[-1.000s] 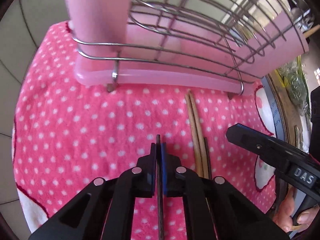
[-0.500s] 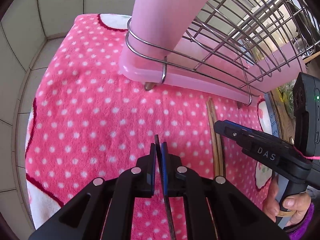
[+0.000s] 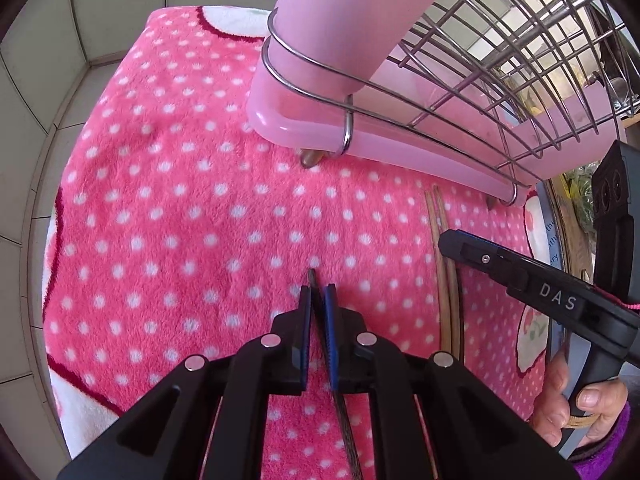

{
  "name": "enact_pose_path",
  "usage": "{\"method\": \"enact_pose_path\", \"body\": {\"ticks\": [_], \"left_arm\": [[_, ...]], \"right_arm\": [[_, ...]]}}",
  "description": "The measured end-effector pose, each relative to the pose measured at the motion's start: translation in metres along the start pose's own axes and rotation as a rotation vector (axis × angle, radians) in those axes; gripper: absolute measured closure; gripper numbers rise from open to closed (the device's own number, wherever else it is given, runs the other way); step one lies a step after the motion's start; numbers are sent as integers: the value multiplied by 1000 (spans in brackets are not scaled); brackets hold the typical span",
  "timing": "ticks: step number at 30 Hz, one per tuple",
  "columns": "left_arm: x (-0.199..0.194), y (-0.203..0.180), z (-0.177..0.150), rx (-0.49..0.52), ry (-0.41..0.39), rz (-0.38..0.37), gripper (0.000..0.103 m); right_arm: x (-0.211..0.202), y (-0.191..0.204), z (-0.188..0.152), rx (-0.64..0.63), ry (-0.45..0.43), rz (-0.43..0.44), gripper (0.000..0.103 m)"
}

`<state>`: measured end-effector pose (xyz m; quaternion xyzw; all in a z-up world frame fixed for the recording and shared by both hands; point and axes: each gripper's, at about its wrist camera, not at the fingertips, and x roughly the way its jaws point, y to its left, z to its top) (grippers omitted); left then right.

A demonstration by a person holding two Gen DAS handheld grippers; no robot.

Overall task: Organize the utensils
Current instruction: 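Lift both held chopsticks up over the pink cup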

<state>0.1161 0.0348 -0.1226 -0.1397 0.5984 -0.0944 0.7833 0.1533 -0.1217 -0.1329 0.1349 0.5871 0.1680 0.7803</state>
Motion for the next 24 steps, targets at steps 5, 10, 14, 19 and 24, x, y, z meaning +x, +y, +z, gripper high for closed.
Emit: {"method": "enact_pose_path", "body": {"ticks": [5,10,14,19,24], "left_arm": [[-2,2,-1,-4,-9,-11,97],[-12,8,-5,-14,-34,-20,98],[-30,12,-8,-21,-73,-44,98],[-64,15,-16,-10,-166,-92,99],[-103,12,-28,14,-281,-107,99]], "right_arm": [[-9,6,-5,-20,-25,19,97],[-30,8,-12,-41,-70,29,97],[-54,-5,-20,-47,-104,65,97],[-88,-10,-40,-81,-196,109,97],[-123,-16,-54,-85,-298,127,97]]}}
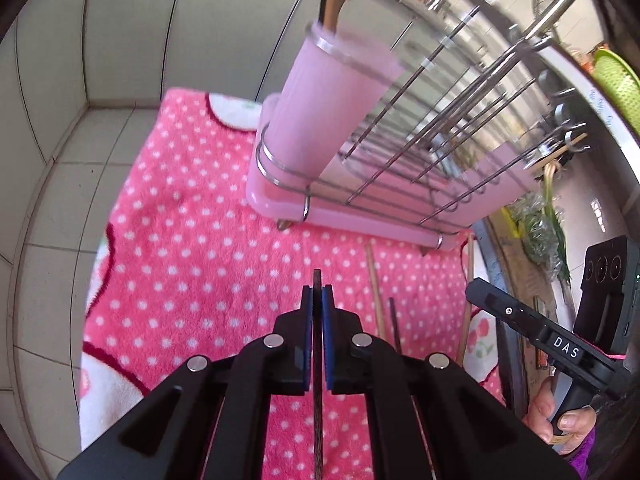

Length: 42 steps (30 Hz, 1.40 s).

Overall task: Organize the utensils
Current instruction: 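Lift both held chopsticks up over the pink cup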

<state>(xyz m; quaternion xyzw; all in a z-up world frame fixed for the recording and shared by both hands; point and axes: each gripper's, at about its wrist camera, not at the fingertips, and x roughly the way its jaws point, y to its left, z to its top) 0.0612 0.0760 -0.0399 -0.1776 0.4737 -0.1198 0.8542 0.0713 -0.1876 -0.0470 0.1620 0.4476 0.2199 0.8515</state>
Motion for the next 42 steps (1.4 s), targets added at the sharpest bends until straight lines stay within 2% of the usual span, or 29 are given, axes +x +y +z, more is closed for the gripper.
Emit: {"method": "enact_pose_path", "body": {"ticks": [5,15,27,42], "left_arm": [[-37,-11,-5,37,-121,22,99],[-80,-24,0,33,-262,8,99],[-114,-41,11,68,-377,0,99],[-145,-63,45,102,-491,-18,99]], "right_arm": [[-34,2,-4,-23,-101,-16,97],[-71,11,-5,-61,-222,-30,97],[-115,13,7,-79,-333,-43,97],[-174,25,56,-136,-500,-94,97]]}}
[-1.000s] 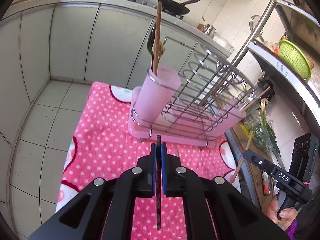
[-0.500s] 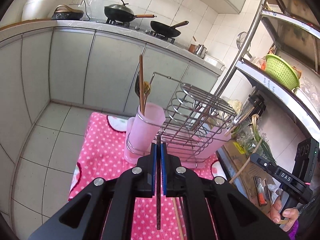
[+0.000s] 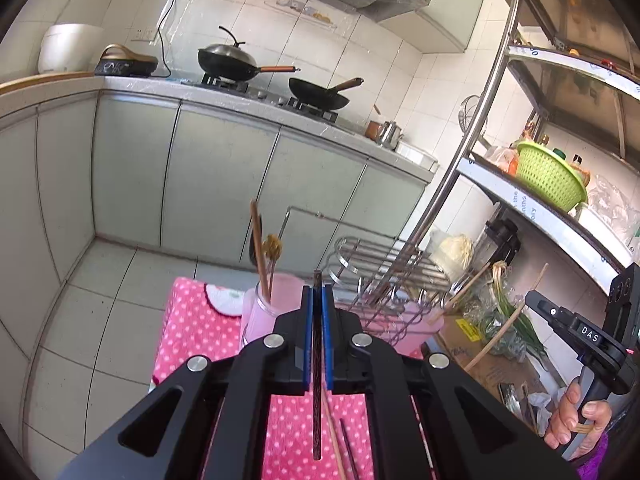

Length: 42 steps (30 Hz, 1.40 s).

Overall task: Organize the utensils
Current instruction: 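Lift both held chopsticks up over the pink cup, then lower both chopsticks into the pink cup and open both grippers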

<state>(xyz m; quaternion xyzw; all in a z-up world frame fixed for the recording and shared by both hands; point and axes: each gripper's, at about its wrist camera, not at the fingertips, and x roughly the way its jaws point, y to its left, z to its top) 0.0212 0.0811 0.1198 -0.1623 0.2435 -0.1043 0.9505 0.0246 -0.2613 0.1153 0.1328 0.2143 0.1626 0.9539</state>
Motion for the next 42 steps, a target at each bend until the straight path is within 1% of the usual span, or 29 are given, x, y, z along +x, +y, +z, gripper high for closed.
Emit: {"method": "enact_pose_path", "body": {"ticks": [5,11,16,18,21,26,33,37,42], "left_arm": [[-1,-10,23,18,-48,-6,99],[1,-20,52,35,-111,-3,99],[4,-28,76,59,-172,5,99],[9,-29,84,63,-188,6,99],[19,-28,92,61,-198,21,99],[40,-23,94,67,-207,64,99],[69,-23,83,140,-218,158,99],[83,-23,71,165,-190,162,99],[98,-19,51,175,-134,159,99]], "right_arm": [[-7,6,30,-37,-62,-13,97],[-11,8,63,-73,-130,-50,97],[-8,12,80,-120,-173,-87,97],[-2,11,84,-133,-176,-101,97],[13,9,84,-140,-161,-117,97],[38,-3,73,-116,-108,-124,97],[60,-15,58,-102,-48,-125,97],[71,-18,46,-92,-13,-123,97],[76,-24,33,-68,19,-118,97]]}}
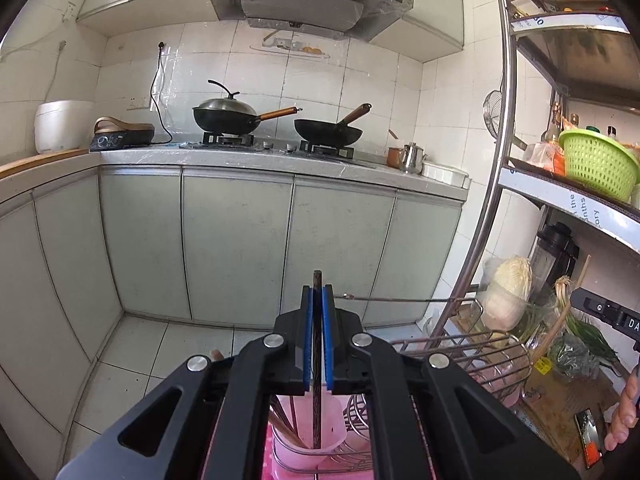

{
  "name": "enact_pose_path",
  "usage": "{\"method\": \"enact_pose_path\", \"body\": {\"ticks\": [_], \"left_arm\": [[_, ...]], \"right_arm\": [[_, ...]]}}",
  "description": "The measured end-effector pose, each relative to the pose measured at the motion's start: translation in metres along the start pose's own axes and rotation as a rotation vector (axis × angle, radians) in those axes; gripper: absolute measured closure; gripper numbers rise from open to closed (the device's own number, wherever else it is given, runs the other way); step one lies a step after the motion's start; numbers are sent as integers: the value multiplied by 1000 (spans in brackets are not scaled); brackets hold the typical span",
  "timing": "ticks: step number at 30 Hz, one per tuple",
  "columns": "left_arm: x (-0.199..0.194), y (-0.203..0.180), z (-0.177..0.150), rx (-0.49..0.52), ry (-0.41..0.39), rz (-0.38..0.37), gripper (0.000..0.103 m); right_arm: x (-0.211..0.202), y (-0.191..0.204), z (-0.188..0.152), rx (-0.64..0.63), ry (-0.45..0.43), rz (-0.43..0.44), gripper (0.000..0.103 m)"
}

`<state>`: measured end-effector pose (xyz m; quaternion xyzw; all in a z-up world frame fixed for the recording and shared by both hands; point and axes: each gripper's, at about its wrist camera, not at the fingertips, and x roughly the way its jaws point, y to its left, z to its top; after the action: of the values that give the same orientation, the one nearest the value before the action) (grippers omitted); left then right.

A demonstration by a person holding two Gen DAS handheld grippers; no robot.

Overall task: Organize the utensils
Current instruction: 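Lower both chopsticks into the pink cup and open both grippers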

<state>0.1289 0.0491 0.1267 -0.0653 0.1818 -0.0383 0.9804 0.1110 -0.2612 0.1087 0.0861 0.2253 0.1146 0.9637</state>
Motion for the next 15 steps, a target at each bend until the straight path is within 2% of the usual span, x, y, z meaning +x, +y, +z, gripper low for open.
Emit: {"method": "enact_pose_path", "body": {"ticks": [15], "left_arm": [[10,11,-58,-21,109,-19,99]], "right_arm": [[15,-8,-37,43,92,-1,97]]}}
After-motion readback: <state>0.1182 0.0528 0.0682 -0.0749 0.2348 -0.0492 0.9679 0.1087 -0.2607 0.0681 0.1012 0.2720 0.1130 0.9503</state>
